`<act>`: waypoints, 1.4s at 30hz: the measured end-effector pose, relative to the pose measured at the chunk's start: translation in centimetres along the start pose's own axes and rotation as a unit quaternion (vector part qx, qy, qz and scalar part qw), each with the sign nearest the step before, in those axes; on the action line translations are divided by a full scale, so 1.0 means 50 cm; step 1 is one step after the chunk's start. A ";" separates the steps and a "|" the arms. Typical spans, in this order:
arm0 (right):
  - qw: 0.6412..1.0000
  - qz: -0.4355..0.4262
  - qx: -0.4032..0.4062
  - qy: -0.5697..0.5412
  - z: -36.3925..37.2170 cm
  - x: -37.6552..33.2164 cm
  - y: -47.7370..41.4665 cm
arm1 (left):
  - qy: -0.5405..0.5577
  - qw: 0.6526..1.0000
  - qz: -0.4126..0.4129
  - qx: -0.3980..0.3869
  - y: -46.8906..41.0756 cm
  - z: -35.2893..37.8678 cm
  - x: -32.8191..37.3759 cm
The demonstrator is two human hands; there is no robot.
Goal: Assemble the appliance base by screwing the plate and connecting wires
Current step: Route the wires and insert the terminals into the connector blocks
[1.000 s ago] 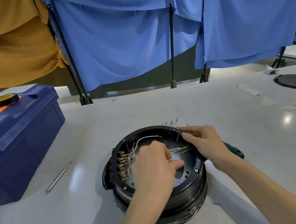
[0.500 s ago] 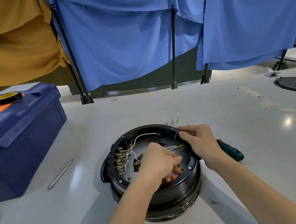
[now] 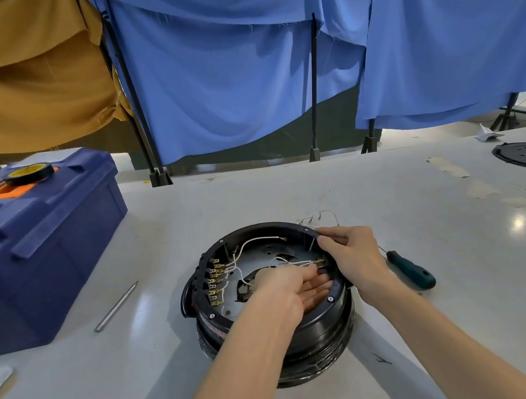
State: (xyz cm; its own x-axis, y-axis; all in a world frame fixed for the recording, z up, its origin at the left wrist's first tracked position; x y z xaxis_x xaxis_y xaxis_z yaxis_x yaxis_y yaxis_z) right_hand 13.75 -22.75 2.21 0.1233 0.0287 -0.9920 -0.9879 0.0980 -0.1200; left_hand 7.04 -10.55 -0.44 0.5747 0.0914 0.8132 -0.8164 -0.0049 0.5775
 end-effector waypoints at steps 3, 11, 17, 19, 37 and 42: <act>1.000 -0.003 0.009 0.005 0.000 -0.002 0.002 | -0.013 1.000 0.005 0.025 -0.008 -0.002 0.001; 0.999 -0.011 0.027 0.020 0.003 -0.006 0.007 | -0.032 0.998 0.018 0.059 -0.025 -0.011 0.010; 0.999 -0.017 0.034 0.017 0.002 -0.002 0.008 | -0.016 0.997 0.023 0.065 -0.026 -0.016 0.007; 0.999 -0.020 0.036 0.019 0.002 -0.005 0.009 | -0.012 0.997 0.027 0.065 -0.024 -0.015 0.010; 0.998 -0.019 -0.061 -0.026 0.006 -0.012 0.008 | -0.196 0.968 0.093 0.126 0.031 -0.077 0.071; 0.994 0.006 -0.110 -0.007 0.007 -0.017 0.000 | -0.296 0.867 0.242 0.318 0.079 -0.188 0.142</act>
State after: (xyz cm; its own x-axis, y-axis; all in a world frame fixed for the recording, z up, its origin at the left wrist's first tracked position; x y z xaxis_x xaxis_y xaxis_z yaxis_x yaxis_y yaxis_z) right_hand 13.69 -22.41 3.05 0.1118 0.0431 -0.9928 -0.9856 -0.1226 -0.1163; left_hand 7.36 -0.57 6.94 0.2562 -0.6018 0.7564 -0.8817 -0.4663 -0.0724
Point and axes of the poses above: each hand's wrist, its own y-axis away from the middle knuckle, its own z-axis out of the palm, x = y × z, the point moved 9 cm from there along -y, towards the middle knuckle, and after that the axes turned 13 degrees about -y, right-handed, at the moved point
